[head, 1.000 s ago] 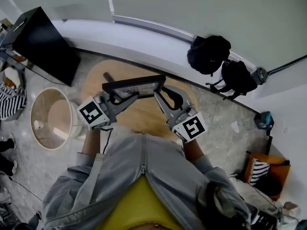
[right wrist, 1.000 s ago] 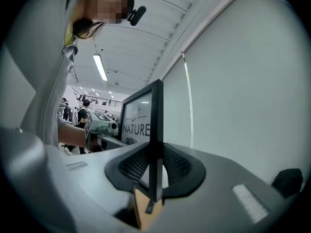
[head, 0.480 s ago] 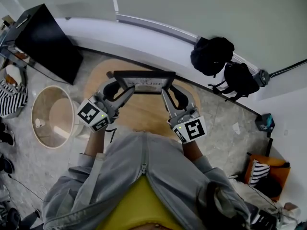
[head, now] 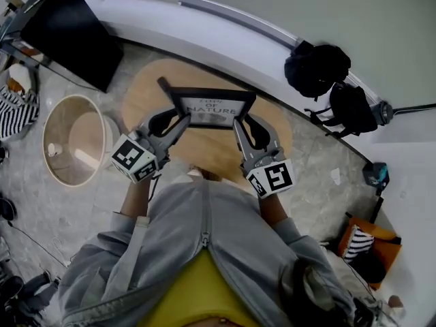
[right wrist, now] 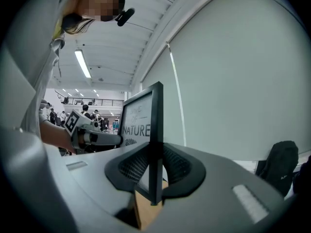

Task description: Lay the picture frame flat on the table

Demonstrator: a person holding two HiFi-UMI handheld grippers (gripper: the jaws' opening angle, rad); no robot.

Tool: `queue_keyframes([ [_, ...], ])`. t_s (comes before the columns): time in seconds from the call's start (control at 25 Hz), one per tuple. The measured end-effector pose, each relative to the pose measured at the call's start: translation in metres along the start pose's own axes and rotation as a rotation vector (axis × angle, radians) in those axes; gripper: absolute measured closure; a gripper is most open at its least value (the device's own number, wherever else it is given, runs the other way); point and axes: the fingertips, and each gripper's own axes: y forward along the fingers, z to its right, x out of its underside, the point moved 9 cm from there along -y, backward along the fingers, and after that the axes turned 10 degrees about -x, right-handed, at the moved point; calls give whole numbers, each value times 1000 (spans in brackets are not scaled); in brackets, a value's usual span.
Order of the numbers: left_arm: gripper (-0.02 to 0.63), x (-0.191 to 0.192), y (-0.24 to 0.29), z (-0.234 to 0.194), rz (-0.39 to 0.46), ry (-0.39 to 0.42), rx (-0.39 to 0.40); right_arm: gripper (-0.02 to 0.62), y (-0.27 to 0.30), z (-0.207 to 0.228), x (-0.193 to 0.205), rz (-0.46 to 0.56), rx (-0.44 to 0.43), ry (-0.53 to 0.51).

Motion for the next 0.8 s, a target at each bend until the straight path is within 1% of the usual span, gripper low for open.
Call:
queue_keyframes([
  [0.16, 509, 26, 6, -8, -43, -30, -37, 514, 7, 10, 29, -41, -8, 61],
  [0.32, 509, 58, 15, -27, -90, -58, -50, 514, 22, 18, 64, -87, -3, 109],
  [0.4, 509, 74, 27, -41, -106, -62, -49, 514, 32, 30, 83, -102, 5, 132],
  [0.56, 509, 108, 55, -64, -124, -63, -49, 514, 48, 56, 122, -104, 26, 146],
  [0.72, 509, 150, 76, -87, -122, -70, -60, 512, 63, 78, 163, -116, 39, 145],
  [0.8, 509, 170, 85, -97, -136, -77, -65, 512, 70, 86, 185, -123, 48, 157],
])
